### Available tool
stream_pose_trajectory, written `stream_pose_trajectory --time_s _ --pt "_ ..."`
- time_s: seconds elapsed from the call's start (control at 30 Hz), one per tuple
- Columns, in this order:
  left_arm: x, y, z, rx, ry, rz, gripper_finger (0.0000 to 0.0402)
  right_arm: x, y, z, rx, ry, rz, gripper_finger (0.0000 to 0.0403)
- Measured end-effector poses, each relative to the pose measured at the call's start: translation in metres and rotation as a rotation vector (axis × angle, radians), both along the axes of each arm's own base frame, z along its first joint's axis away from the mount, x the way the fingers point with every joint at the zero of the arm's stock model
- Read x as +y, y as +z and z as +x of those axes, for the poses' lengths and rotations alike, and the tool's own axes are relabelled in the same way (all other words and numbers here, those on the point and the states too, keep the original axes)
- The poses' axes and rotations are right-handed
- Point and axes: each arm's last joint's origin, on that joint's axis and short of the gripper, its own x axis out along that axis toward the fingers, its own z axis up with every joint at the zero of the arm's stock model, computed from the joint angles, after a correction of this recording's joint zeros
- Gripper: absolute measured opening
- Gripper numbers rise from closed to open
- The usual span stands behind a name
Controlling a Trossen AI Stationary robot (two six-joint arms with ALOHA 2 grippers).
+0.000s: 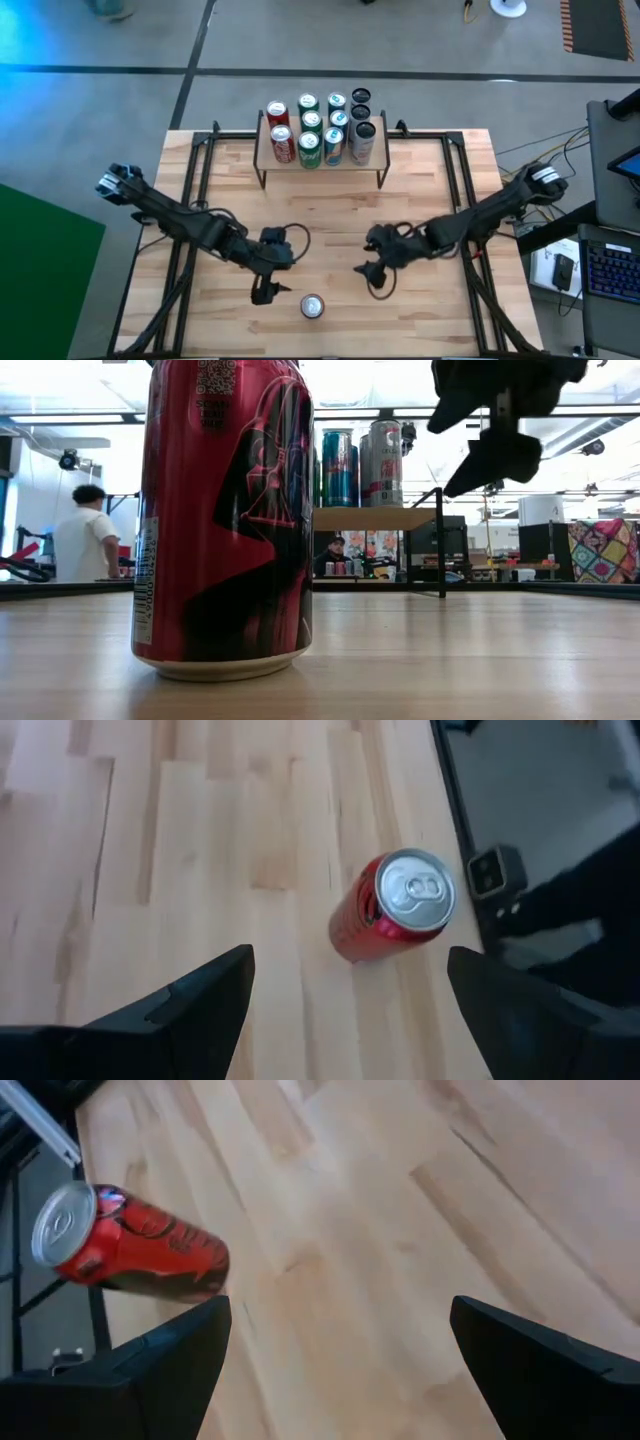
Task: Place canned beverage on shelf
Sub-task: Put the red soda can on the shelf aligned with the other red soda can
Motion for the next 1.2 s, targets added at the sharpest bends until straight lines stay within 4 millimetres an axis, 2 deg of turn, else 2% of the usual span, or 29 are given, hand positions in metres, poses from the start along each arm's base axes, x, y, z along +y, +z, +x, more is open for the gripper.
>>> stream_pose_trajectory --time_s 0.1,0.3,0.53,0.73,0.83,1.2 --pt "0.001 -0.008 0.006 -0.021 -0.045 0.03 0.0318 0.012 -0.003 0.004 0.0 -0.076 0.019 0.0368" --pt "-0.002 -0.026 0.012 -0.119 -0.08 -0.046 0.0318 0.035 -0.002 0.011 0.018 -0.242 0.053 0.0368" --pt "-0.014 -0.036 0.011 -0.207 -0.164 -0.08 0.0318 0.058 -0.002 0.01 0.227 -0.398 0.001 0.0368" --pt "-0.032 -0.049 0.013 -0.294 -0.244 -0.133 0.0318 0.078 0.003 0.017 0.338 -0.366 0.013 0.0368" --pt "-0.038 -0.058 0.017 -0.321 -0.213 -0.121 0.0318 0.083 0.008 0.021 0.327 -0.353 0.022 0.0368" --pt "-0.051 -0.095 0.027 -0.24 -0.09 -0.059 0.0318 0.09 0.017 0.024 0.28 -0.35 0.028 0.0368"
